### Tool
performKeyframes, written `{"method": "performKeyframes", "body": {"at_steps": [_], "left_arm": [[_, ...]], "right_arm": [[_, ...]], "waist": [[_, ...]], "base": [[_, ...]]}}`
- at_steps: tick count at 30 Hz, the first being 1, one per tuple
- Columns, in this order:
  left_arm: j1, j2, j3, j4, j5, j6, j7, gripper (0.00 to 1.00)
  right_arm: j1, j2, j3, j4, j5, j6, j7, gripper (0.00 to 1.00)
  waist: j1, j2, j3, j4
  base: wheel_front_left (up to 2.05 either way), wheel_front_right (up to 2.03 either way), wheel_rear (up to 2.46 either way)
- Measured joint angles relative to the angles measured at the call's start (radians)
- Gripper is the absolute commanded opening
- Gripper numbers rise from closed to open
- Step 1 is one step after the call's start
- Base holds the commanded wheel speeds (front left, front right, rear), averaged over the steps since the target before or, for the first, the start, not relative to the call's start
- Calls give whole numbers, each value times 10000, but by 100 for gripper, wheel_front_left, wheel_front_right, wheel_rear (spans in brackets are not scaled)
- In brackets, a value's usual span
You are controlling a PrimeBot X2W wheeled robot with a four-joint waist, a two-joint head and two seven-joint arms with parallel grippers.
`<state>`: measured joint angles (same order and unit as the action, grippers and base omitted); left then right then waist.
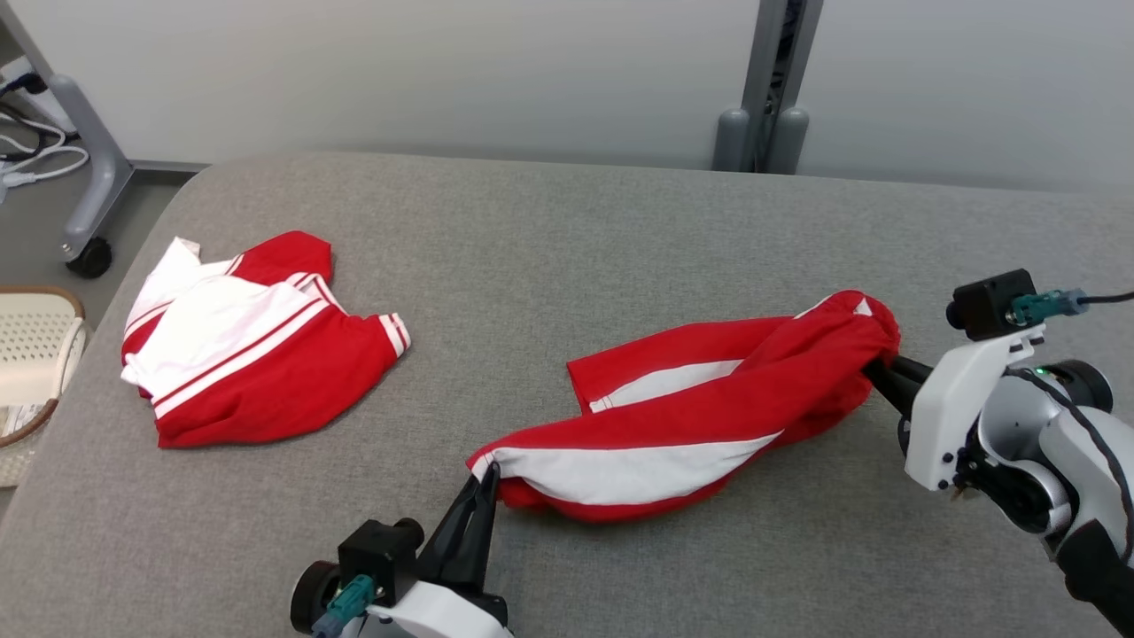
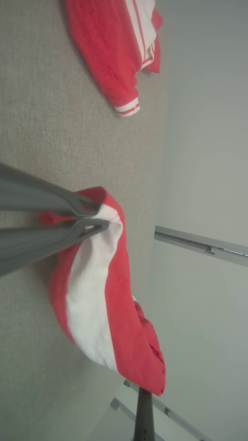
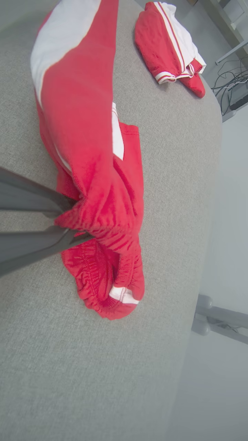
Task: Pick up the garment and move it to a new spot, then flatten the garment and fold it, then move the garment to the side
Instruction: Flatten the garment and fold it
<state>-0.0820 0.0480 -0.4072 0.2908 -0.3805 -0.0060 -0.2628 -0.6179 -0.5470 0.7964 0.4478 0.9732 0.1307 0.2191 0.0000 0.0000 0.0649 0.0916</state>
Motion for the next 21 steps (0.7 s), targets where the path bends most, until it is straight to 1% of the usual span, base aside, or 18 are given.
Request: {"method": "performKeyframes", "body": {"at_steps": [1, 2, 3, 4, 5, 6, 7, 8, 11, 12, 13, 14, 15, 18, 21], "left_arm": [[-81, 0, -148, 257, -40, 42, -4, 13], [-141, 0, -295, 441, -61, 67, -4, 17], [-220, 0, -384, 575, -98, 92, -4, 20], [-335, 0, -489, 675, -174, 153, -4, 19], [-448, 0, -577, 756, -238, 173, -4, 16], [-524, 0, -658, 809, -293, 226, -4, 10], [-588, 0, -731, 848, -364, 253, -4, 2], [-651, 0, -798, 863, -424, 305, -4, 0], [-812, 2, -932, 872, -556, 441, -4, 0], [-860, 2, -965, 884, -616, 483, -4, 0], [-894, -2, -988, 878, -654, 516, -4, 0], [-905, -2, -1053, 882, -736, 573, -4, 0], [-908, 2, -1087, 892, -794, 604, -4, 6], [-917, 0, -1143, 915, -853, 660, -4, 7], [-922, 2, -1118, 963, -884, 688, -4, 8]], "right_arm": [[-245, 96, 151, 205, -190, 0, -50, 0], [-452, 178, 259, 422, -357, 0, -90, 0], [-637, 293, 385, 639, -447, 0, -161, 0], [-826, 408, 546, 857, -550, 0, -236, 0], [-1000, 495, 715, 1045, -679, 0, -339, 0], [-1187, 577, 836, 1296, -779, 2, -447, 0], [-1381, 648, 986, 1534, -872, 0, -541, 0], [-1573, 711, 1118, 1762, -961, 2, -633, 0], [-2077, 930, 1490, 2562, -1106, 0, -863, 0], [-2218, 1045, 1572, 2886, -1156, 2, -995, 2], [-2365, 1124, 1647, 3195, -1285, 2, -1210, 37], [-2652, 1310, 1764, 3810, -1442, 2, -1582, 100], [-2739, 1434, 1847, 4075, -1494, 0, -1703, 100], [-2828, 1820, 2079, 4558, -1480, 2, -2067, 100], [-2885, 1996, 2314, 4870, -1373, 2, -2299, 100]], "waist": [[0, 0, 71, 84], [0, 0, 142, 173], [0, 0, 215, 269], [0, 0, 289, 371], [0, 0, 365, 474], [0, 0, 442, 578], [0, 0, 524, 687], [0, 0, 606, 788], [0, 0, 846, 1080], [0, 0, 917, 1174], [0, 0, 977, 1263], [0, 0, 1075, 1423], [0, 0, 1110, 1488], [0, 0, 1132, 1592], [0, 0, 1047, 1560]], "base": [[0, 0, 0], [0, 0, 0], [0, 0, 0], [0, 0, 0], [0, 0, 0], [0, 0, 0], [0, 0, 0], [0, 0, 0], [0, 0, 0], [0, 0, 0], [0, 0, 0], [0, 0, 0], [0, 0, 0], [0, 0, 0], [0, 0, 0]]}}
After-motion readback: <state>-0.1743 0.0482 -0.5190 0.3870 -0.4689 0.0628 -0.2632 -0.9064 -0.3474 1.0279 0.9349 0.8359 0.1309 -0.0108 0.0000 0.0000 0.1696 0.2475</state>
